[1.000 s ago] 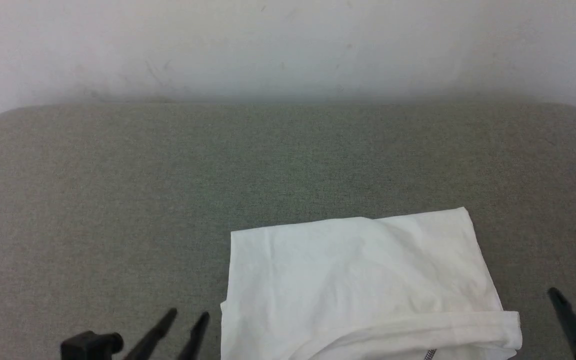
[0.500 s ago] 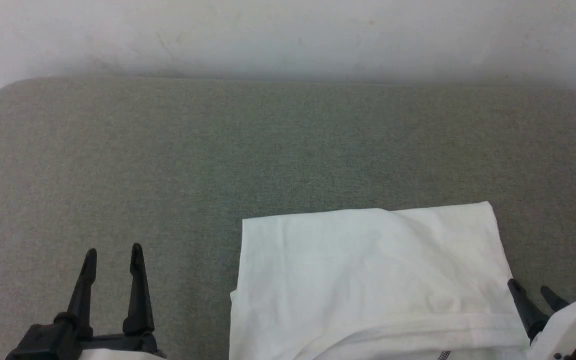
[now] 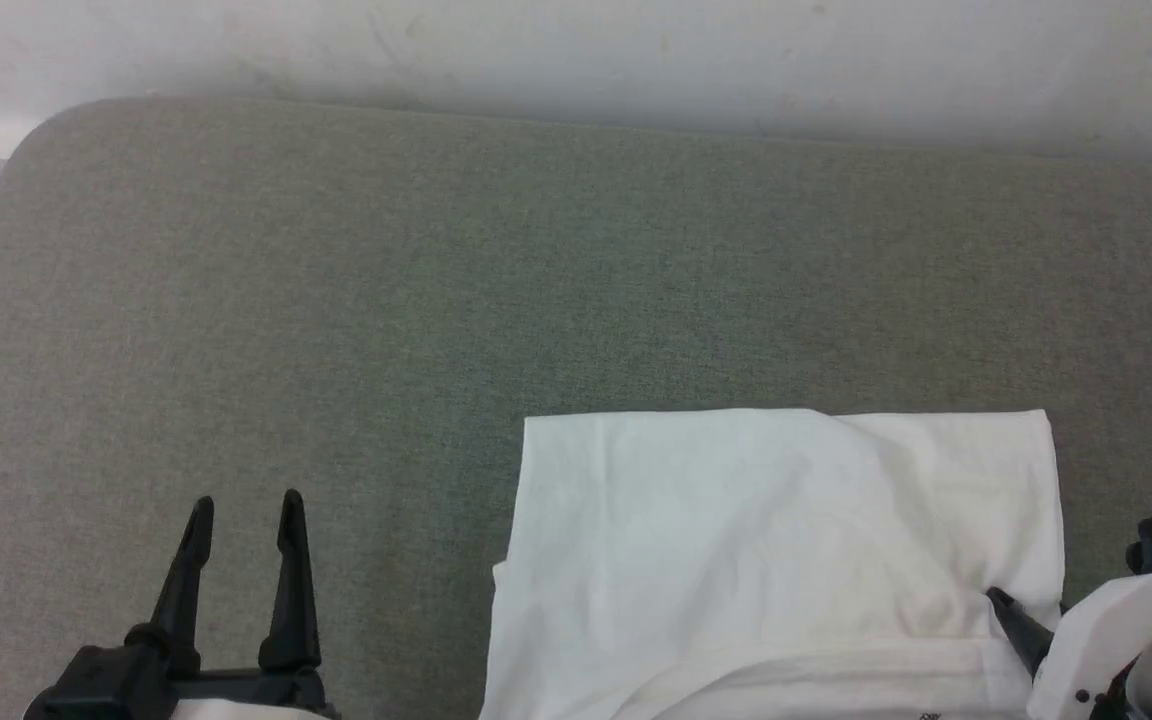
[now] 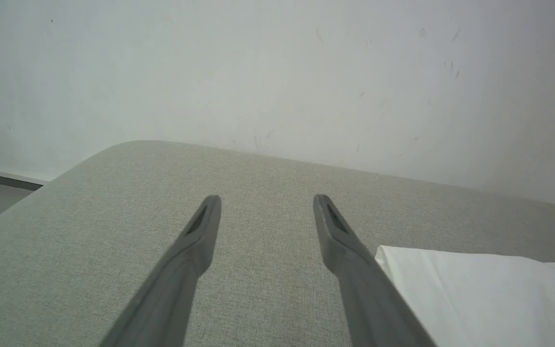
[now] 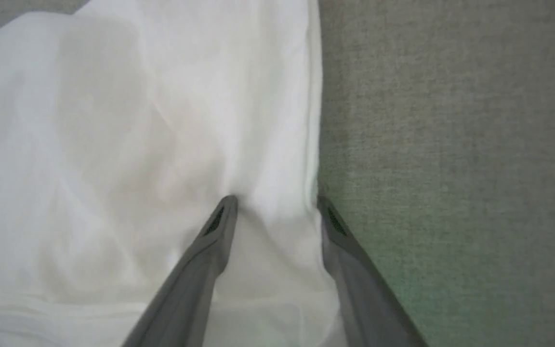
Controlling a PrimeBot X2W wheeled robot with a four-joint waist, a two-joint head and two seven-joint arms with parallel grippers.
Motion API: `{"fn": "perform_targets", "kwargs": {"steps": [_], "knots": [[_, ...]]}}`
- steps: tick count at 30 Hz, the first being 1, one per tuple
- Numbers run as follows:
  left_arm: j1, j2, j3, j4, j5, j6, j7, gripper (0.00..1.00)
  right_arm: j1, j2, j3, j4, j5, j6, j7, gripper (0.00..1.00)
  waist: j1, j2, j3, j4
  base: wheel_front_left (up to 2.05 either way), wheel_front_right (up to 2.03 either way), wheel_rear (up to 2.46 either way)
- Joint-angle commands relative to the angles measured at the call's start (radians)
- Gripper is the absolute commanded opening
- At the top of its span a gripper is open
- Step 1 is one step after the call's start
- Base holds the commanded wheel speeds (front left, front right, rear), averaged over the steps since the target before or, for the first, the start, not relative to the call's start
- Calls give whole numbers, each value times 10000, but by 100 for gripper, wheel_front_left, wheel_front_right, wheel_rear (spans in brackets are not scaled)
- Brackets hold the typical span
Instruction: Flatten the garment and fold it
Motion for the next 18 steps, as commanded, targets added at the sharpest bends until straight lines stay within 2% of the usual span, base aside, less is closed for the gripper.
{"fn": "perform_targets", "kwargs": {"steps": [1, 2, 10, 18], "knots": [[-151, -45, 57, 34, 77, -88, -48, 100, 26, 145, 229, 195, -9, 6, 211, 6, -1, 0, -7, 14, 0, 0, 0], [-153, -48, 66, 54, 82, -109, -48, 100, 26, 145, 255, 181, -77, 6, 268, 0, -1, 0, -25, 14, 0, 0, 0], [-39, -71, 8, 237, 37, -229, -48, 100, -289, 103, -205, 202, -402, 6, -435, 0, -1, 0, -451, -190, 0, 0, 0], [49, -13, -35, 254, 26, -238, -28, 100, -416, -707, -1555, -26, -1162, 6, -1089, 0, -1, 0, -561, -558, 0, 0, 0]]}}
